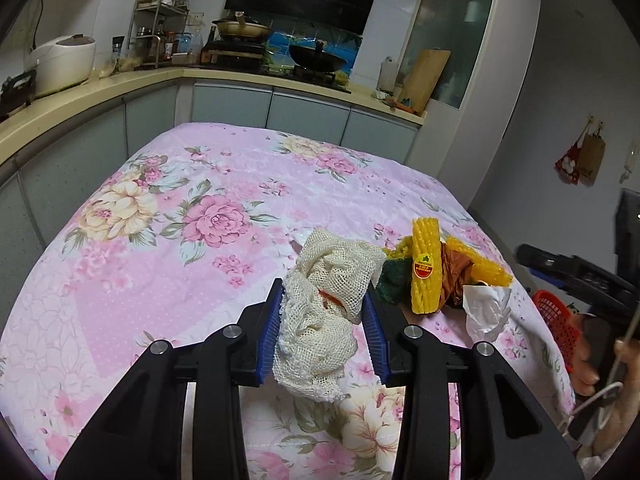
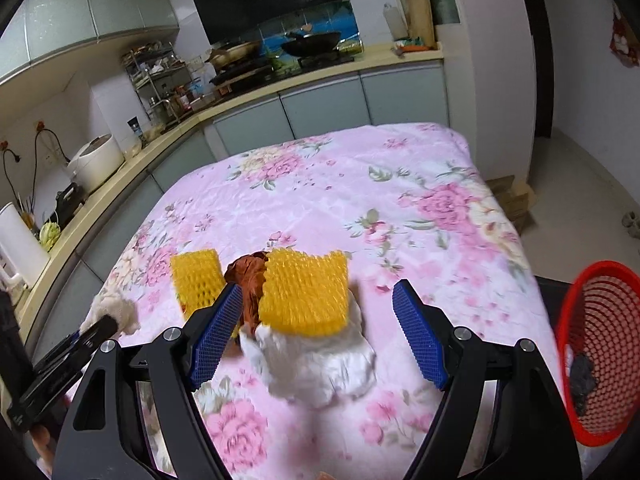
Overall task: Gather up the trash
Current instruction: 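Grasp the cream mesh cloth with the left tool while the right tool grasps the yellow foam net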
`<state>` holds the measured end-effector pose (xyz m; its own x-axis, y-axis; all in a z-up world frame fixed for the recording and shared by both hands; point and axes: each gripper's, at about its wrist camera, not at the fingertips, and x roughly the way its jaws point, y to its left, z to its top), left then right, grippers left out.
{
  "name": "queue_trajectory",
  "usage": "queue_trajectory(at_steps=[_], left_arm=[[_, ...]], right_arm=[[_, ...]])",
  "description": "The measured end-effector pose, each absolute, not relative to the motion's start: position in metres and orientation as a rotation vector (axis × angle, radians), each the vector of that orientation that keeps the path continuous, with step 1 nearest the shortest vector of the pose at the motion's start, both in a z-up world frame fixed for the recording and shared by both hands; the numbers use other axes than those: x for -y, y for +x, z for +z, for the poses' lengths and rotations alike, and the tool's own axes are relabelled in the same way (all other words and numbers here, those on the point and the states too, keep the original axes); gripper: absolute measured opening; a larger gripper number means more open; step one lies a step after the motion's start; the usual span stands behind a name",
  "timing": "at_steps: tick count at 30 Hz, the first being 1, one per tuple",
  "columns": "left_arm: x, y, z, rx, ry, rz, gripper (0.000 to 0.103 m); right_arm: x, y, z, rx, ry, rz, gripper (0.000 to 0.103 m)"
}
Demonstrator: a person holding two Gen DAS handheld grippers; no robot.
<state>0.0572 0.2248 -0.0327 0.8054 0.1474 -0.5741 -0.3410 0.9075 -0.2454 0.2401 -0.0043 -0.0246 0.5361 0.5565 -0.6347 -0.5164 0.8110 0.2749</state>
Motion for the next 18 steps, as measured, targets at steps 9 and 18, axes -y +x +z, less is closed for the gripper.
queue_trajectory(at_steps=[9, 18], left_arm=[[-0.222, 0.058, -0.035, -0.583, -0.348, 0.253, 0.036], [-0.218, 0.06, -0.036, -0.589, -0.344, 0.242, 0.036]], right_arm=[[-0.018, 0.265, -0.05, -0.896, 0.072, 0.702, 0.07], [-0.017, 0.25, -0.043, -0.879, 0.041, 0.782, 0.045]])
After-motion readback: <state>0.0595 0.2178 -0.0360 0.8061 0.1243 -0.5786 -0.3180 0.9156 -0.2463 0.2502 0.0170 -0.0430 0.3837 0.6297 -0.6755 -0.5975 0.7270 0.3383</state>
